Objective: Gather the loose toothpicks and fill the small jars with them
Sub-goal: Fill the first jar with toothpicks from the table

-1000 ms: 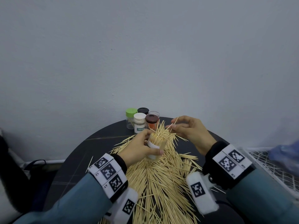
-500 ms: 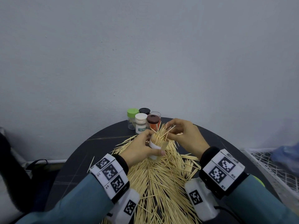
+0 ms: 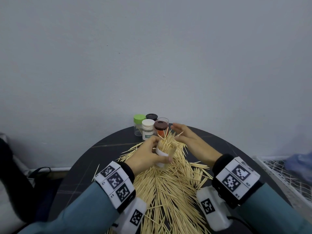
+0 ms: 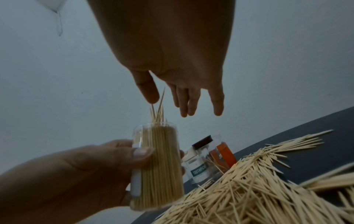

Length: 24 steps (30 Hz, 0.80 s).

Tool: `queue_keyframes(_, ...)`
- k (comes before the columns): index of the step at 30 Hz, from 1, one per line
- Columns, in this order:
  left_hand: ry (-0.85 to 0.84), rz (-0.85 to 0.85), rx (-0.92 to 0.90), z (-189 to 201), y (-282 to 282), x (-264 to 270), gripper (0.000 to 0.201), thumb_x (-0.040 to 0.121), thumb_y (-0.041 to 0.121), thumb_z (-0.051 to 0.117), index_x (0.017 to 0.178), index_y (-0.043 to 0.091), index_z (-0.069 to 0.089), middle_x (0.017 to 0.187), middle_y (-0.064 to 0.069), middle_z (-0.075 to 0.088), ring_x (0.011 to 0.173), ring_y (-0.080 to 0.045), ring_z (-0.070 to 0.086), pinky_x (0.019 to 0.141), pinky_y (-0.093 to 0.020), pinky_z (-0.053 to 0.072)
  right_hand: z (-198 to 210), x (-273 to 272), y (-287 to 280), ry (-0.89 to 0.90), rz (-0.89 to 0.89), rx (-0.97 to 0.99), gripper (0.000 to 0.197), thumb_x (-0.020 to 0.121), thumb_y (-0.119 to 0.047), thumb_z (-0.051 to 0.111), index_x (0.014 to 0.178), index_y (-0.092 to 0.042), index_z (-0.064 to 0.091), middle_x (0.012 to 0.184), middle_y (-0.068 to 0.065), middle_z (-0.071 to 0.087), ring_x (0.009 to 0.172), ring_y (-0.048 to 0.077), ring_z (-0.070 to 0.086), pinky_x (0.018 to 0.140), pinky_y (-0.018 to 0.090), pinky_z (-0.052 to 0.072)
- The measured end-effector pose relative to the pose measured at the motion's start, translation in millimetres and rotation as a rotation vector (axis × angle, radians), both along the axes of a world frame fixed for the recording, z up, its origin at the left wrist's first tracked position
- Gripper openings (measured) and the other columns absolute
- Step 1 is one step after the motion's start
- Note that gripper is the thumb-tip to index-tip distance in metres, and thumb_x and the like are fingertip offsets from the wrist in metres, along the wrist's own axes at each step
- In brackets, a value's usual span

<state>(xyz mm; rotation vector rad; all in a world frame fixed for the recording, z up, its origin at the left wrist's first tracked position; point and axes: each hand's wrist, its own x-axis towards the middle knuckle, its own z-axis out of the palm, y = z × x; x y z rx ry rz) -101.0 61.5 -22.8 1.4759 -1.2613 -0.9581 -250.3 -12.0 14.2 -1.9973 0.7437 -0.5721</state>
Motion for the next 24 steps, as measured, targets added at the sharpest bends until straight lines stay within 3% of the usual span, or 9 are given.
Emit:
queue_keyframes(3,-0.043,-0.049,0.002,1,3,-4,0.059,0.071,0.009,0.079,0.121,0.016,0.048,0.116,-0.003,0.061,0.105,-0.016,0.06,0.082,-0.021,0.052,-7,2,4,-0.018,0.048,-0.002,0.045,0.102,-0.027,0.028,0.147,-0.024,0.023,0.146,-0.011,0.032,0.124,-0.004,0.028,0.083,-0.004,0.03)
queue_keyframes(6,-0.095,-0.105,0.021,3,4,-7,0.063,0.071,0.007,0.078,0.124,0.017,0.045,0.117,-0.001,0.059,0.106,-0.013,0.059,0.082,-0.019,0.051,-12,4,2,-0.032,0.075,-0.001,0.044,0.102,-0.025,0.027,0.146,-0.02,0.027,0.146,-0.005,0.037,0.127,-0.002,0.031,0.081,-0.009,0.03)
queue_keyframes(9,-0.11,-0.129,0.024,4,5,-8,0.062,0.072,0.005,0.077,0.122,0.019,0.044,0.109,0.006,0.058,0.099,-0.003,0.057,0.075,-0.009,0.049,-16,5,-2,0.044,0.122,-0.007,0.042,0.102,-0.021,0.03,0.143,-0.018,0.034,0.143,-0.002,0.042,0.131,0.006,0.036,0.091,0.003,0.033)
queue_keyframes(12,-0.107,-0.116,0.031,5,5,-7,0.063,0.072,0.008,0.078,0.122,0.024,0.042,0.11,0.009,0.056,0.098,-0.001,0.055,0.074,-0.009,0.049,-20,4,-7,-0.055,0.124,-0.014,0.043,0.1,-0.018,0.037,0.142,-0.022,0.033,0.136,-0.001,0.05,0.127,0.009,0.044,0.103,0.022,0.037)
queue_keyframes(16,-0.107,-0.133,0.04,6,6,-9,0.064,0.073,0.007,0.077,0.122,0.024,0.04,0.106,0.015,0.052,0.095,0.002,0.052,0.071,-0.004,0.046,-15,5,-9,-0.117,0.106,-0.035,0.033,0.099,-0.016,0.038,0.129,-0.014,0.051,0.125,0.001,0.06,0.116,0.005,0.053,0.092,0.009,0.041)
queue_keyframes(19,-0.094,-0.151,0.048,6,6,-9,0.057,0.075,0.005,0.075,0.114,0.027,0.04,0.104,0.014,0.053,0.092,0.002,0.053,0.069,-0.003,0.046,-15,5,-10,-0.099,0.09,-0.086,0.029,0.098,-0.016,0.041,0.118,-0.009,0.062,0.117,0.001,0.065,0.113,0.01,0.057,0.098,0.02,0.043)
queue_keyframes(21,-0.079,-0.126,0.054,6,6,-8,0.057,0.074,0.006,0.076,0.115,0.027,0.042,0.109,0.007,0.057,0.097,-0.002,0.056,0.075,-0.009,0.049,-16,4,-11,-0.104,0.069,-0.123,0.026,0.097,-0.016,0.045,0.114,-0.011,0.065,0.112,-0.001,0.068,0.11,0.01,0.059,0.1,0.03,0.045)
queue_keyframes(24,-0.029,-0.079,0.065,6,7,-6,0.059,0.073,0.006,0.077,0.12,0.023,0.045,0.11,0.003,0.061,0.097,-0.006,0.059,0.073,-0.012,0.051,-14,1,-14,-0.16,0.044,-0.108,0.022,0.094,-0.013,0.051,0.112,-0.014,0.064,0.105,-0.001,0.07,0.104,0.009,0.063,0.098,0.033,0.047)
